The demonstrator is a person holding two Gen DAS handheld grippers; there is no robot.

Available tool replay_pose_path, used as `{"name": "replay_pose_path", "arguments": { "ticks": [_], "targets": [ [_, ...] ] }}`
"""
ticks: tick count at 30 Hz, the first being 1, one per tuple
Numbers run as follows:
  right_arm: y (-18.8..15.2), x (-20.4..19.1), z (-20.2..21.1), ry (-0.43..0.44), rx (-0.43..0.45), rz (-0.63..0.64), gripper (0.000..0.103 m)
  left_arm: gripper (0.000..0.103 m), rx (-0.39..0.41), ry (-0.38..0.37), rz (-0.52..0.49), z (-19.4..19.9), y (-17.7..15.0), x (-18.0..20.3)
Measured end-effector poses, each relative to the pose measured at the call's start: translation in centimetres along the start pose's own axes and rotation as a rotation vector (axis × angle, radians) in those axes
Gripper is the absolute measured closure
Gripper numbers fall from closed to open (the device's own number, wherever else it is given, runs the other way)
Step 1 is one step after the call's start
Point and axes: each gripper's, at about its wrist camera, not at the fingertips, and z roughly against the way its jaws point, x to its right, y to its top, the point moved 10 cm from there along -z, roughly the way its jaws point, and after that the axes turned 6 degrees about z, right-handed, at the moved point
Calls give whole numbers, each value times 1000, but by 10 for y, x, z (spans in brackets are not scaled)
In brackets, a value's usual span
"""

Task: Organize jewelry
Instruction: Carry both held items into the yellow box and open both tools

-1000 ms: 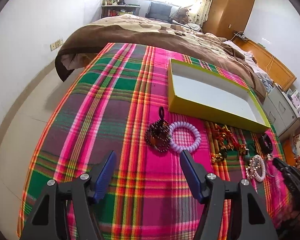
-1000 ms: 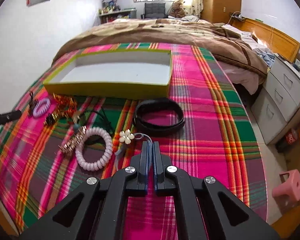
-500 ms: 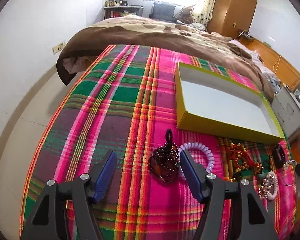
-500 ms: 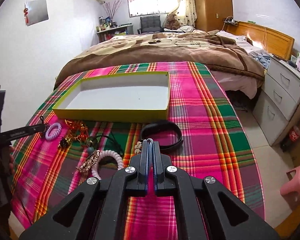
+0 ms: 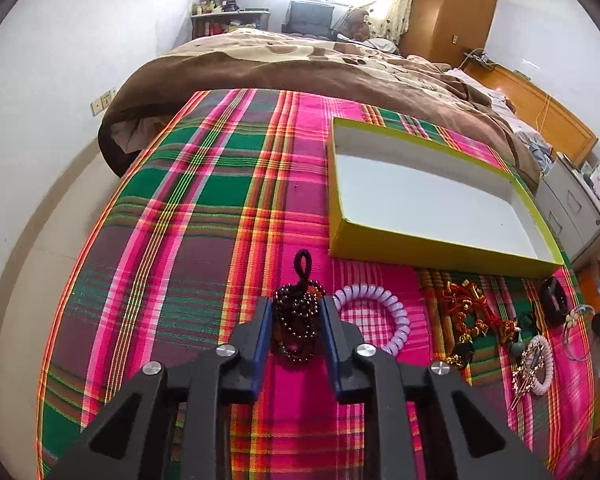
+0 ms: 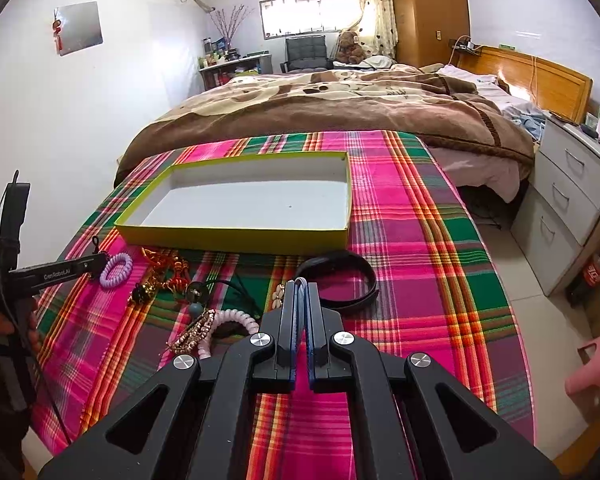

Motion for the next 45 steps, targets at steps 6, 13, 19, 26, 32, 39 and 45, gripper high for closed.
{"name": "replay_pose_path", "arguments": {
  "ticks": [6, 13, 19, 26, 32, 39, 45],
  "targets": [
    [0, 0, 2, 3, 5, -7, 100, 82, 32, -23, -9, 14, 0, 5],
    [7, 2, 8, 13, 29, -17, 100, 82, 87, -53, -23, 42, 10, 15],
    [34, 5, 8, 26, 70, -19, 100, 82, 122, -97, -48, 58, 31, 35],
    [69, 9, -16, 33, 73, -6, 100, 82, 119, -146, -48, 43, 61, 59],
    [92, 17, -56, 18, 35, 19, 100, 82, 101, -162, -31, 17, 82, 71],
    [103, 24, -103, 25, -26, 16, 100, 82, 73, -159, -27, -19, 101, 81],
    [104, 24, -130, 67, -71, -11, 100, 81, 13, -144, -43, -53, 102, 90]
  ]
}}
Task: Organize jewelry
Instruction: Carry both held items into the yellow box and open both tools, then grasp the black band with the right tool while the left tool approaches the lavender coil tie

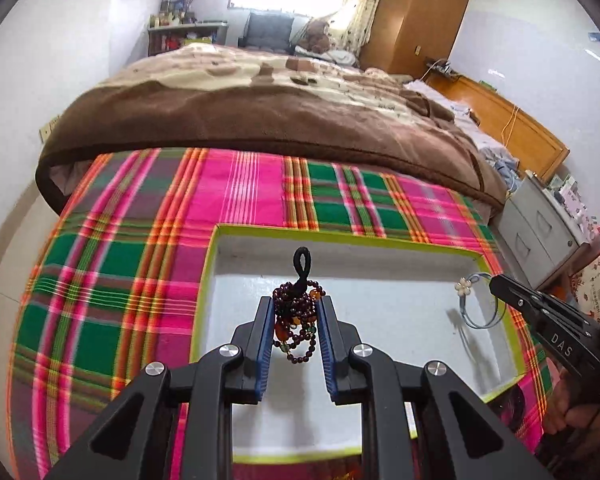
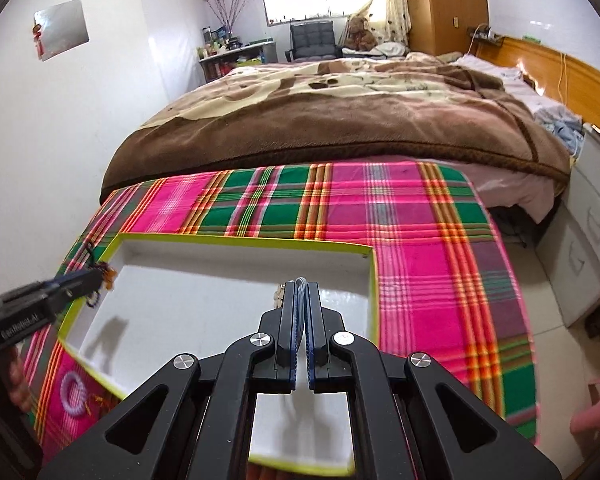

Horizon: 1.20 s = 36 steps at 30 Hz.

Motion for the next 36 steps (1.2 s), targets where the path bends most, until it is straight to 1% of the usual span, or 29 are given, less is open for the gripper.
{"name": "replay_pose_path", "arguments": {
  "ticks": [2, 4, 7, 11, 17, 20, 22, 23, 24, 25, 28, 30, 32, 34, 36],
  "targets": [
    [-2, 1, -8, 6, -19, 2, 100, 81, -2, 7, -10, -6, -1, 1],
    [-4, 3, -15, 4, -36, 0, 100, 81, -20, -2, -3, -11, -4, 1],
    [-6, 5, -20, -28, -48, 16, 100, 81, -22, 24, -18, -17, -5, -1],
    [-10, 4, -25, -53, -63, 41, 100, 81, -35, 9, -5, -21, -9, -3],
    [-12, 4, -27, -100, -78, 79, 100, 80, -46, 13, -18, -25, -13, -3],
    [-13, 5, -28, -110, -86, 89, 98, 79, -41, 26, -25, -25, -12, -3],
    [-14, 6, -28, -115, -87, 94, 93, 74, -42, 15, -24, -24, -12, -2],
    [-14, 6, -28, -115, -88, 93, 93, 68, -44, 11, -20, -25, -13, -2],
    [-14, 6, -28, -113, -86, 91, 91, 66, -45, 11, -13, -25, -13, -4],
    [-14, 7, -27, -115, -86, 91, 86, 66, -43, 11, -9, -24, -13, -4],
    [-14, 5, -27, -106, -84, 88, 84, 65, -36, 6, -18, -20, -13, -2],
    [-14, 4, -25, -99, -77, 85, 81, 64, -33, -13, -15, -17, -14, 1],
    [-14, 3, -22, -89, -66, 76, 75, 61, -17, -21, -16, -10, -13, 3],
    [-14, 2, -17, -78, -54, 67, 58, 60, 3, -25, -25, -2, -13, 5],
    [-15, 0, -8, -70, -34, 59, 56, 59, 11, -28, -28, 6, -14, 6]
  ]
}}
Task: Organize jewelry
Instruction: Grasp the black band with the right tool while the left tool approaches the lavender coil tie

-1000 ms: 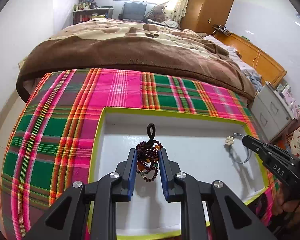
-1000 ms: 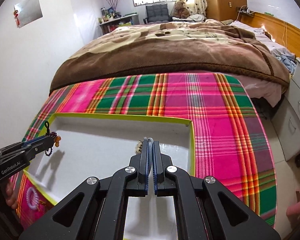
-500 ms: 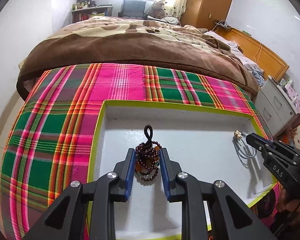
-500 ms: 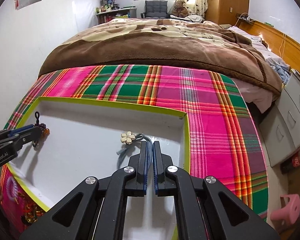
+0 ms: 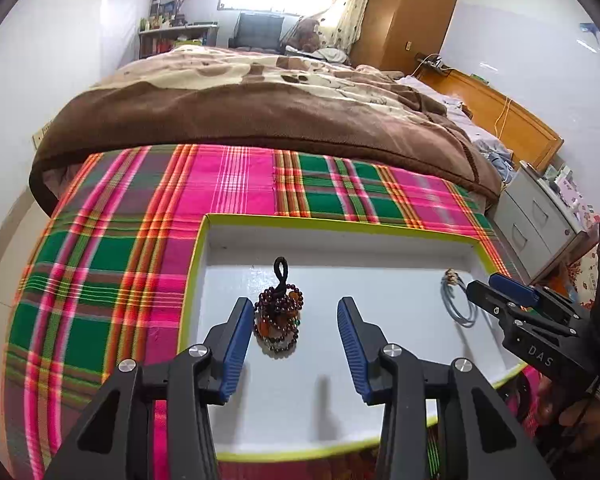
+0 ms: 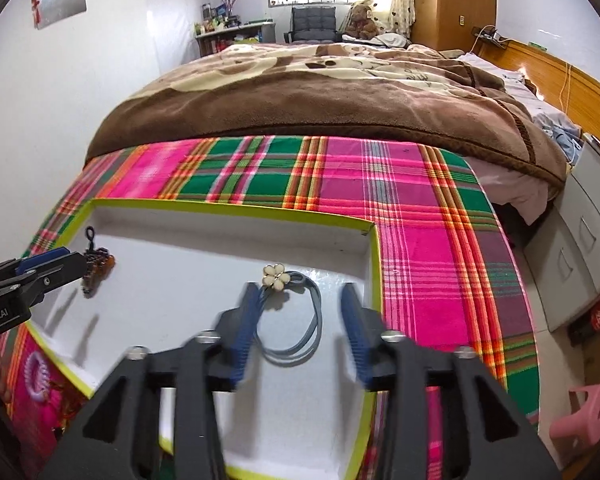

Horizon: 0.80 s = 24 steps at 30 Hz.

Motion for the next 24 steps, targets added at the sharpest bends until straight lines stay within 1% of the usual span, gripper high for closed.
{"name": "replay_pose_path", "arguments": {
  "ticks": [3, 7, 8, 10, 13, 16, 18, 21, 24],
  "targets": [
    [-3, 0, 18, 18, 35, -20, 56, 57, 14, -21, 2, 16, -2, 2],
    [-15, 6, 41, 26, 67, -46, 56, 56, 62, 2, -11, 42, -6, -2],
    [-17, 7, 44, 26, 71, -54, 56, 56, 61, 13, -12, 47, -9, -4],
    [-27, 12, 56, 38, 83, -86, 56, 56, 62, 5, -5, 57, -16, -6],
    [-43, 17, 69, 43, 88, -116, 55, 56, 51, -25, 22, 69, -29, -9],
    [-57, 22, 79, 40, 92, -133, 54, 56, 50, -37, 15, 81, -43, -10],
    [-69, 26, 82, 30, 76, -133, 53, 56, 39, -54, 20, 84, -53, -11],
    [-82, 36, 86, 2, 65, -159, 53, 56, 35, 18, 10, 90, -68, -21],
    [-92, 38, 86, 28, 52, -182, 53, 56, 23, -7, 32, 94, -80, -24]
  ]
}}
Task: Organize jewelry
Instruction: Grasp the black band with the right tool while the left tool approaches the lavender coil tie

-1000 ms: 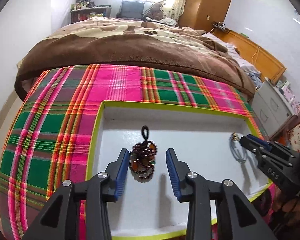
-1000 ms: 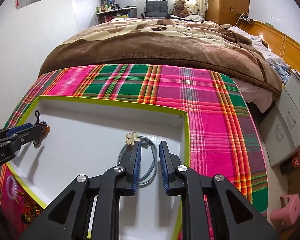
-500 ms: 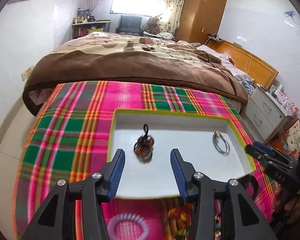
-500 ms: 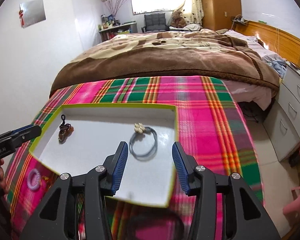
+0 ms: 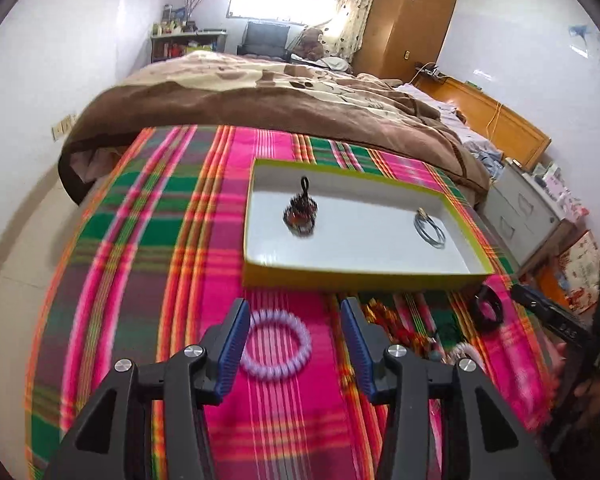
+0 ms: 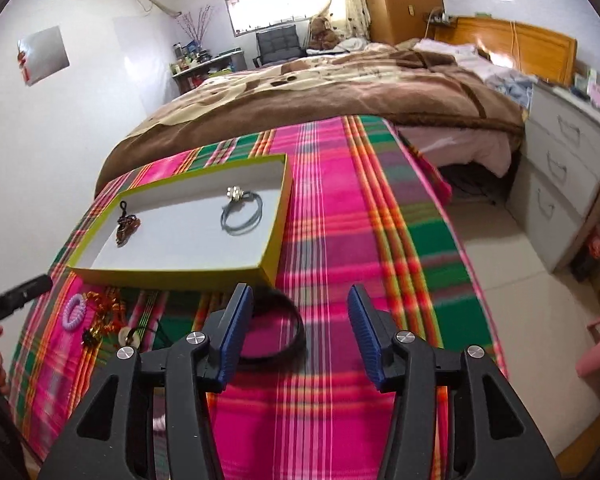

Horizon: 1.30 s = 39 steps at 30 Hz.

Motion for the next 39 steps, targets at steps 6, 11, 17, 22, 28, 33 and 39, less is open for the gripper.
{"name": "replay_pose_path", "arguments": {
  "ticks": [6, 11, 17, 22, 28, 33, 39],
  "targets": [
    [-11, -6, -9, -15, -45, 45, 53, 56, -28, 0, 61, 0, -19, -17],
    [-18, -6, -17, -32, -80, 59, 53, 56, -19, -10, 93, 2, -22, -29],
    [-20, -8, -24, -39, -105, 81, 53, 56, -39, -7, 105, -2, -26, -36],
    [-20, -9, -27, -51, -119, 94, 65, 56, -55, 4, 103, -8, -28, -39],
    [-17, -9, -28, -63, -116, 81, 88, 56, -81, 29, 107, -19, -26, -46],
    [-15, -8, -27, -74, -108, 69, 94, 56, -94, 75, 68, -27, -23, -45],
    [-16, -7, -24, -73, -92, 52, 95, 56, -83, 147, 27, -33, -20, -45]
  ]
}}
